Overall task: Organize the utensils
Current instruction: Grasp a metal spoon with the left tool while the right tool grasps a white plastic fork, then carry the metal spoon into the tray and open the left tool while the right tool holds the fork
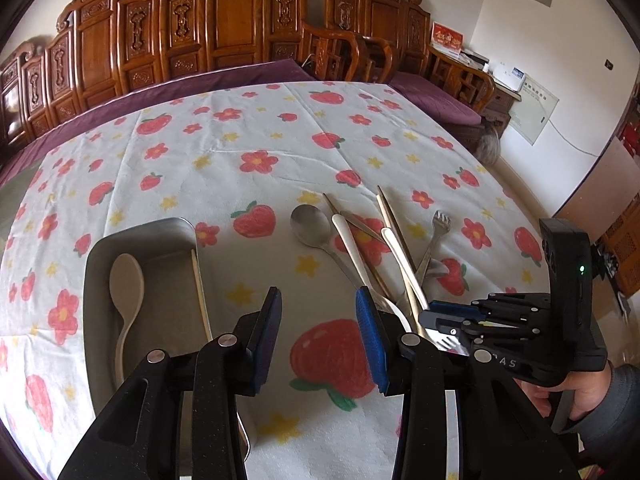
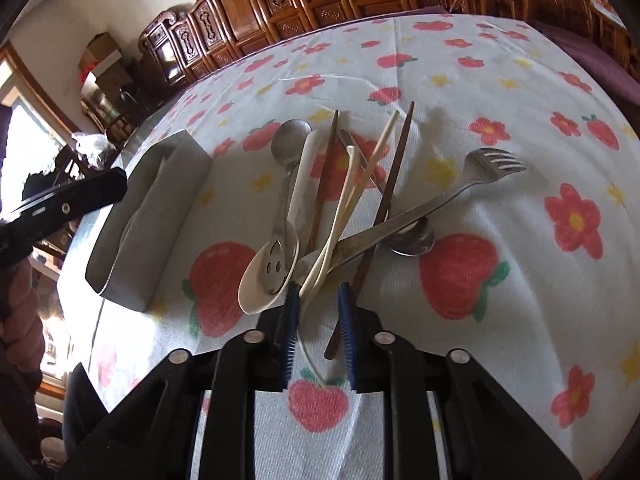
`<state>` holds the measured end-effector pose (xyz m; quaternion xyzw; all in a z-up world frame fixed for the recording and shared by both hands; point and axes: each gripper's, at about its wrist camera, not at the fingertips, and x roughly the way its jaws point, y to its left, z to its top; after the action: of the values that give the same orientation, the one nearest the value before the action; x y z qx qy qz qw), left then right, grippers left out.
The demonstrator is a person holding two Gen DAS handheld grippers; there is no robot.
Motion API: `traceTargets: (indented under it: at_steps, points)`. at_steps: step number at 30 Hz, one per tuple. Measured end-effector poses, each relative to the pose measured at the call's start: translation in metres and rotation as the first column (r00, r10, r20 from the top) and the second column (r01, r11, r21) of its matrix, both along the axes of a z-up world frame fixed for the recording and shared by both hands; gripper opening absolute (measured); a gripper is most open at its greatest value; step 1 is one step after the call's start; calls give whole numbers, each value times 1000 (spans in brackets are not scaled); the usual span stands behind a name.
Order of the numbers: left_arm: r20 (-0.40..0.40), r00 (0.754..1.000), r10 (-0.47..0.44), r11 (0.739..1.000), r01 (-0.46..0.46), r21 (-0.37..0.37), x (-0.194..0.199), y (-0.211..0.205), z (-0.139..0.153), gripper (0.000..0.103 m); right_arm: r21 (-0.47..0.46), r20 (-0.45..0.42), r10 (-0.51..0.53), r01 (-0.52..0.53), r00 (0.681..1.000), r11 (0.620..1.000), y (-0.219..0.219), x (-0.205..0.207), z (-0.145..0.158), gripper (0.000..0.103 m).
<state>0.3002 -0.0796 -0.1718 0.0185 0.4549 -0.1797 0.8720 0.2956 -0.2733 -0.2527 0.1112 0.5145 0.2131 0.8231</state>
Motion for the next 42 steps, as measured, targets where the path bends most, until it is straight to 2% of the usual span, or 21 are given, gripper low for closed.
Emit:
traceTargets:
  at_steps: [2,14,17,26,29,31,33,35,42]
  points:
    - [-6,1000,1,1000,-1,4,2,-2,-2,36,8,0,-5,5,1000,1000,-3,-1,1,7]
    - [-72,997,22,1000,-21,13,44,-34,-36,36,-12,74,-28,29,997,1000,-34,-10,24,7]
    - [-116,993,36,999,-35,9,59,-43,-52,36,-20,92,-34,36,995,999,-44,-8,26,7]
    - [-166,981,103,993,-91,74,85,-60,-82,24,-11,103,-17,19,995,1000,-60,0,26,7]
    - [-155,982,112,989,-95,111,86,-64,-84,21,-1,95,-13,13,995,1000,-63,3,27,7]
    - [-161,979,125,988,-108,107,86,-63,-84,19,-6,90,-10,10,996,1000,-65,5,28,7]
    - [-166,976,142,985,-124,118,87,-61,-84,11,-13,77,-12,13,997,1000,-67,6,30,7]
    - [-179,971,160,982,-138,127,89,-59,-85,6,-17,67,-16,17,998,1000,-69,5,33,7]
    - [-190,971,143,987,-126,98,90,-57,-83,5,-60,98,0,6,995,998,-71,-3,49,7]
